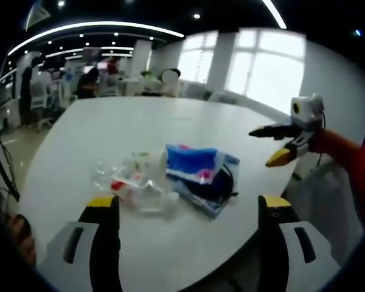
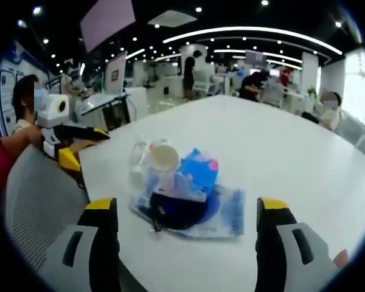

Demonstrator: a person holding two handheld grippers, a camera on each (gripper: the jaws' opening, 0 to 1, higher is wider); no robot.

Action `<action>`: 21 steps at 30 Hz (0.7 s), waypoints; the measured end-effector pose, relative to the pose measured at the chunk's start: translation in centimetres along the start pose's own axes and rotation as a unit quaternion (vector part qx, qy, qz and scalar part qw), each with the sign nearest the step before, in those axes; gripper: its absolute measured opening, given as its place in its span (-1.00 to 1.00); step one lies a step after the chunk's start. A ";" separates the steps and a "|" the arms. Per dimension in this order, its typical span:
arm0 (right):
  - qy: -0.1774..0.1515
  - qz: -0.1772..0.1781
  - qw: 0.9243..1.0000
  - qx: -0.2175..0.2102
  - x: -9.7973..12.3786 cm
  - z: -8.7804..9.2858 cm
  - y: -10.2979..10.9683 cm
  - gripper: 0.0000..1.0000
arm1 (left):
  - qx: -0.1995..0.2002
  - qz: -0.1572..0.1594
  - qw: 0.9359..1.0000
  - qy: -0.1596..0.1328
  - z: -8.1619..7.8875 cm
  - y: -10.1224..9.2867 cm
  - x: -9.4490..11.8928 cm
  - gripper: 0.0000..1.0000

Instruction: Arrange the tabletop items into an orderly group along one side of the table until the central work area is clear of visible clutter.

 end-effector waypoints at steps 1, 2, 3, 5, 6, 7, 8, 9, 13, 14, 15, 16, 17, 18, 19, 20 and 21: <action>-0.002 0.000 1.000 -0.001 -0.1 -0.1 -0.1 0.84 | 0.000 0.000 1.000 0.000 0.0 0.0 0.0 0.83; -0.003 -0.001 1.000 -0.002 -0.4 -0.3 -0.2 0.83 | 0.001 0.000 1.000 0.000 0.0 0.0 0.0 0.83; -0.003 -0.001 1.000 -0.004 -0.5 -0.4 -0.3 0.81 | 0.001 0.000 1.000 0.000 0.0 0.0 0.0 0.83; 0.000 -0.003 1.000 -0.005 -0.9 -0.6 -0.4 0.79 | 0.002 0.001 1.000 0.000 0.0 0.0 0.0 0.81; -0.001 -0.004 1.000 -0.004 -1.1 -0.7 -0.4 0.79 | 0.002 0.001 1.000 0.000 0.0 0.0 0.0 0.81; -0.001 -0.005 1.000 -0.004 -1.1 -0.8 -0.4 0.78 | 0.001 0.001 1.000 0.000 0.0 0.0 0.0 0.81; 0.001 -0.005 1.000 -0.003 -1.4 -1.0 -0.4 0.77 | 0.001 0.000 1.000 0.000 0.0 0.0 0.0 0.81; 0.002 -0.007 1.000 0.000 -1.6 -1.1 -0.4 0.75 | 0.001 0.000 1.000 -0.001 0.0 0.0 0.0 0.81; 0.001 -0.010 1.000 0.005 -2.3 -1.7 -0.4 0.71 | 0.001 0.000 1.000 0.000 0.0 0.0 0.0 0.81; 0.001 -0.012 1.000 0.005 -2.4 -1.8 -0.3 0.69 | 0.001 0.000 1.000 -0.001 0.0 0.0 0.0 0.81; -0.001 -0.015 1.000 0.007 -2.7 -2.0 -0.2 0.66 | 0.002 0.001 1.000 0.000 0.0 -0.1 0.0 0.81; -0.002 -0.017 1.000 0.008 -2.9 -2.1 -0.2 0.65 | 0.003 0.001 1.000 0.000 0.0 -0.1 0.0 0.81; -0.002 -0.016 1.000 0.009 -3.0 -2.2 -0.2 0.63 | 0.003 0.001 1.000 0.000 0.0 -0.1 0.0 0.81; 0.000 -0.016 1.000 0.012 -3.3 -2.4 -0.2 0.60 | 0.003 0.001 1.000 0.000 0.0 0.0 0.0 0.81; -0.001 -0.017 1.000 0.016 -3.6 -2.5 -0.2 0.57 | 0.003 0.001 1.000 0.000 0.0 -0.1 0.0 0.81; -0.003 -0.019 1.000 0.018 -3.8 -2.7 -0.2 0.55 | 0.003 0.001 1.000 0.000 0.0 -0.1 0.0 0.80; -0.003 -0.020 1.000 0.019 -3.9 -2.8 -0.2 0.53 | 0.003 0.001 1.000 0.001 0.0 -0.1 0.0 0.80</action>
Point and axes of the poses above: the point that each gripper's makers call its tool centre point, and the gripper's own axes: x roughly backward along the fingers, y roughly to its left, z roughly out of its underside, the point moved 5 cm from there along x, roughly backward along the fingers, and after that the axes turned 2 degrees about x, right-handed, at the moved point
